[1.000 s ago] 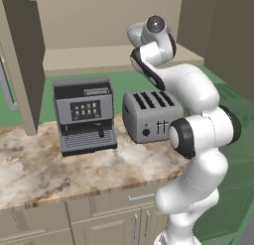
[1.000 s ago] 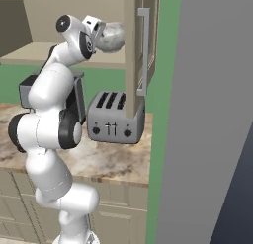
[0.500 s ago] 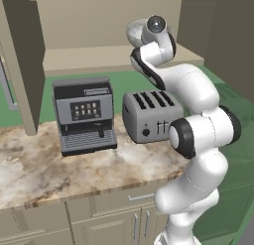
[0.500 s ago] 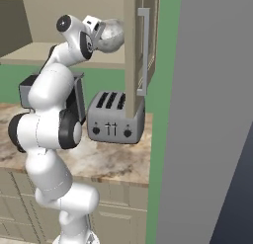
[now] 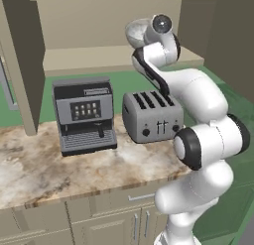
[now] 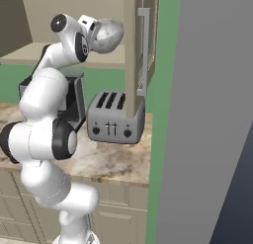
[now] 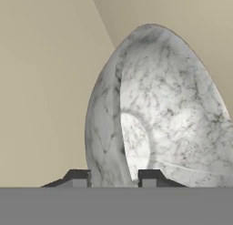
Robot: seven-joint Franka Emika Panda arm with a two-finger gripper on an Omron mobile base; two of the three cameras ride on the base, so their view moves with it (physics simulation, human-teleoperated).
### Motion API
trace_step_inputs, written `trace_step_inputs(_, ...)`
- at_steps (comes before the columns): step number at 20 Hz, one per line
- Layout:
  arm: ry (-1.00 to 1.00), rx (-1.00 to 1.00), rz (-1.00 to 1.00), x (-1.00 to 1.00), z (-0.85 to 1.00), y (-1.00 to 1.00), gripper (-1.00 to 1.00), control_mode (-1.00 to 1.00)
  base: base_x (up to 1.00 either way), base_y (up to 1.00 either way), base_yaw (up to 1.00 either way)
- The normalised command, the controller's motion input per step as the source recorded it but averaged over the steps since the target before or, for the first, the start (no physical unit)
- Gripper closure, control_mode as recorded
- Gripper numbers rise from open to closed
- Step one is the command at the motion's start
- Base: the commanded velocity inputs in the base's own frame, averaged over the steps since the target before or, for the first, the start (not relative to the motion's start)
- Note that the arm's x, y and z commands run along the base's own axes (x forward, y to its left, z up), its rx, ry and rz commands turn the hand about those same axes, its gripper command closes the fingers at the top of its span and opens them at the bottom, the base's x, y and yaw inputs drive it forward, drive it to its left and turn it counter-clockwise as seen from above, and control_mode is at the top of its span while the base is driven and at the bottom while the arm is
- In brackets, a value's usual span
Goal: Move the bowls from the cabinet to the plates on the dining table.
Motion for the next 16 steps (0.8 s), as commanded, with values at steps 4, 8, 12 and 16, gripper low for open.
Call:
trace_step_inputs(4, -0.05, 0.00, 0.08, -0.82, 0.11, 0.02, 1.00, -1.00, 0.00, 0.00, 0.00)
trace_step_inputs(8, -0.05, 0.00, 0.10, -0.95, 0.39, 0.00, 1.00, -1.00, 0.00, 0.00, 0.00)
trace_step_inputs(12, -0.01, 0.02, 0.12, -0.91, 0.31, 0.00, 1.00, -1.00, 0.00, 0.00, 0.00)
trace_step_inputs(16, 0.00, 0.12, 0.12, -0.68, 0.01, 0.06, 1.00, -1.00, 0.00, 0.00, 0.00)
